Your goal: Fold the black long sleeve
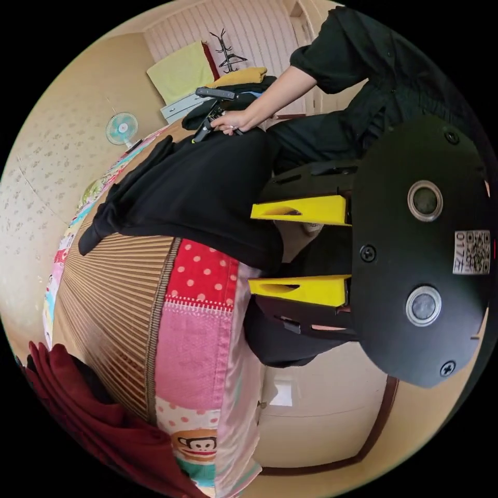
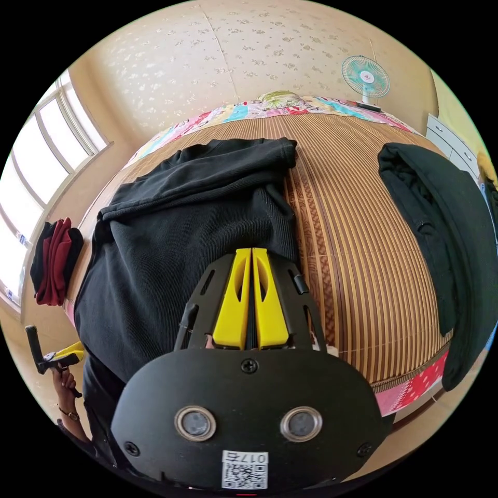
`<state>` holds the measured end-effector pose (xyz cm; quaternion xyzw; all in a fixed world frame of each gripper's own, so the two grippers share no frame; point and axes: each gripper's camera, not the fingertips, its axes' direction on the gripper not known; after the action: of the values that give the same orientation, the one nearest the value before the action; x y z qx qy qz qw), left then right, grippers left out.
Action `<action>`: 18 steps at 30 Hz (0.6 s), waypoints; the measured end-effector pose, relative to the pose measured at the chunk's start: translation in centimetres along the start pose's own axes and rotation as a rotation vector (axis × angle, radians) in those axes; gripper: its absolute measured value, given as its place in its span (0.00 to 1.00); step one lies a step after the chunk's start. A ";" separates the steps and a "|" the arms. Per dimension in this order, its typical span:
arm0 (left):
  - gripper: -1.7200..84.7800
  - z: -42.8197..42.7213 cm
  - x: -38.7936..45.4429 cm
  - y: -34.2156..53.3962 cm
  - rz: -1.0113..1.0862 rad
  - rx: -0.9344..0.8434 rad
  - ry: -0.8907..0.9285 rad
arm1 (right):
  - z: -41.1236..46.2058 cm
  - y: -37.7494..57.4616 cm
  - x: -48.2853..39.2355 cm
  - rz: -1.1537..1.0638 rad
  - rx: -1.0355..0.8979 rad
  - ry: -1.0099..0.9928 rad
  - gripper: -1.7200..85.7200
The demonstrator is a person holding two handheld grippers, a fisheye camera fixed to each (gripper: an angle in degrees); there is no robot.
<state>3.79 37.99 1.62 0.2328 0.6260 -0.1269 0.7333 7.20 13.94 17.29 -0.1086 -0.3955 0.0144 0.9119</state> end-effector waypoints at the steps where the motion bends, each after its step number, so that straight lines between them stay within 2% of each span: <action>1: 0.17 -0.2 -0.4 -0.6 0.025 -0.061 0.010 | -0.5 -0.3 0.4 0.010 -0.006 -0.026 0.02; 3: 0.12 -1.3 -0.7 -1.1 0.062 -0.117 0.054 | -1.5 -0.8 0.7 0.013 -0.026 -0.056 0.02; 5: 0.09 -3.8 -1.0 -0.8 0.098 -0.100 0.125 | -3.0 -1.4 0.0 -0.031 -0.068 -0.032 0.03; 7: 0.08 -7.8 -1.7 0.2 0.170 -0.085 0.281 | -7.6 -0.5 -0.5 -0.118 -0.052 -0.044 0.03; 11: 0.08 -15.6 -3.5 2.6 0.211 0.079 0.489 | -17.1 4.2 2.9 -0.161 0.054 -0.170 0.05; 15: 0.08 -22.7 -5.2 4.4 0.203 0.257 0.702 | -21.4 9.2 9.7 -0.127 -0.104 -0.307 0.11; 18: 0.08 -25.4 -5.7 4.3 0.197 0.304 0.806 | -21.1 11.2 12.7 -0.116 -0.237 -0.401 0.13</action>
<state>-17.05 53.76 5.24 0.4275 0.8110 -0.0459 0.3967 31.89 22.33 10.06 -0.1872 -0.5732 -0.0633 0.7952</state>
